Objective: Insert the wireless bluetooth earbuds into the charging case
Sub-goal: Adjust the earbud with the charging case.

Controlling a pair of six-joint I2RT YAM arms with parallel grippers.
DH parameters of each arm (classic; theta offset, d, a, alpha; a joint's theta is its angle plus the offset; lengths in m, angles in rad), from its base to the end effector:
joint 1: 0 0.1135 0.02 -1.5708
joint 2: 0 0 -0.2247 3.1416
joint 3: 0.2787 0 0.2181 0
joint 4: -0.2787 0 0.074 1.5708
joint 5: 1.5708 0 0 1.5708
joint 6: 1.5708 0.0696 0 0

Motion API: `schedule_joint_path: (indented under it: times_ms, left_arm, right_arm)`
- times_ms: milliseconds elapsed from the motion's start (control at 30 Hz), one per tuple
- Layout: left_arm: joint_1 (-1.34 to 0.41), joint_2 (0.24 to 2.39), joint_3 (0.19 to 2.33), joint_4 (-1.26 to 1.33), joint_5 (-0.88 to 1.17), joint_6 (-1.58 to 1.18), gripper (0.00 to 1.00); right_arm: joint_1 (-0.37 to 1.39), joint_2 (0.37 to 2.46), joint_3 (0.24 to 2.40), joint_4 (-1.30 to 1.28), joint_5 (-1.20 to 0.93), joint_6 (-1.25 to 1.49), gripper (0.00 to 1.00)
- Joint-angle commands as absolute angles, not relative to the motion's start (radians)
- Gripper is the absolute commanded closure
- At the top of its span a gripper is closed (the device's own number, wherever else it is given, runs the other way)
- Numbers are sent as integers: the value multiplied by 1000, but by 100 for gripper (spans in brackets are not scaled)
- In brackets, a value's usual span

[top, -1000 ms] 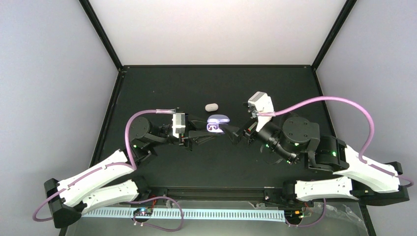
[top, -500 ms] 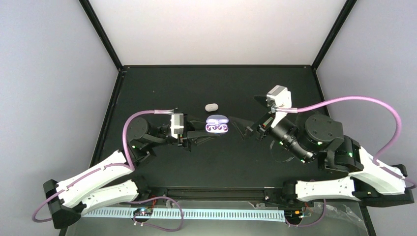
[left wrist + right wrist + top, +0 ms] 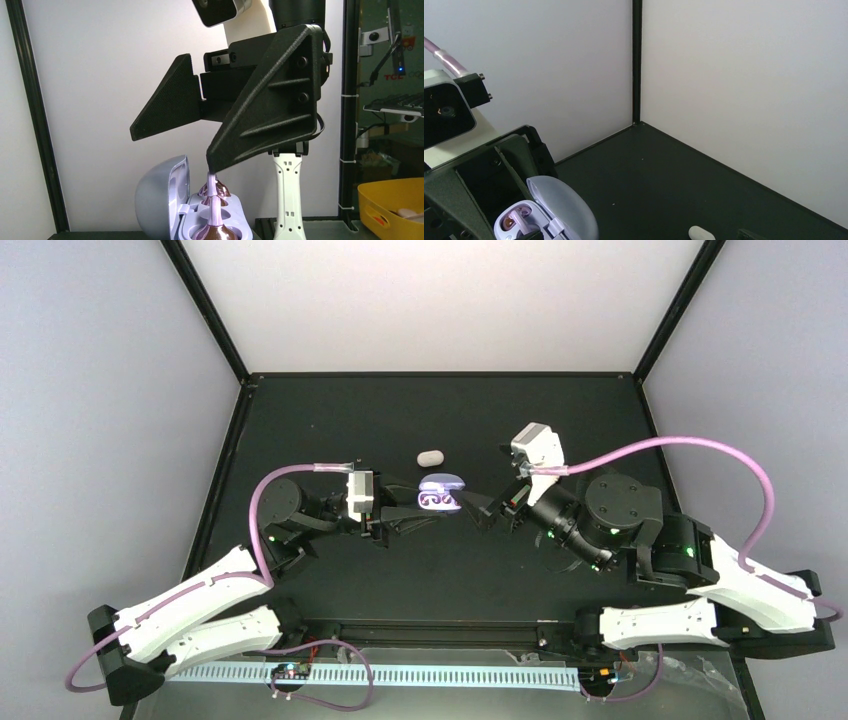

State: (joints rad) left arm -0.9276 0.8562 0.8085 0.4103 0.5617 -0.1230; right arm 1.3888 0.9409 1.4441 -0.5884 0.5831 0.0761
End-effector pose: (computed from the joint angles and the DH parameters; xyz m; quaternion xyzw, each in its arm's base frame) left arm 0.0959 -0.1897 0.3803 0.4236 0.4129 -0.5328 0.6052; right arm 0.0692 0.1642 0.4375 -0.2765 0.6775 0.2758 0.6232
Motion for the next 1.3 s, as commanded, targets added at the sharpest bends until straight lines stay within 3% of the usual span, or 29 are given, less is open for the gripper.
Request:
schedule_joint_path:
  times_ms: [0, 1267]
  left_arm:
    - [-934, 838, 811, 426, 567, -117, 98]
    - [-934, 830, 805, 430, 564, -124, 98]
  right_arm:
    - [1385, 949, 1448, -620, 567, 62, 0]
    - [1379, 951, 1447, -613, 592, 53, 0]
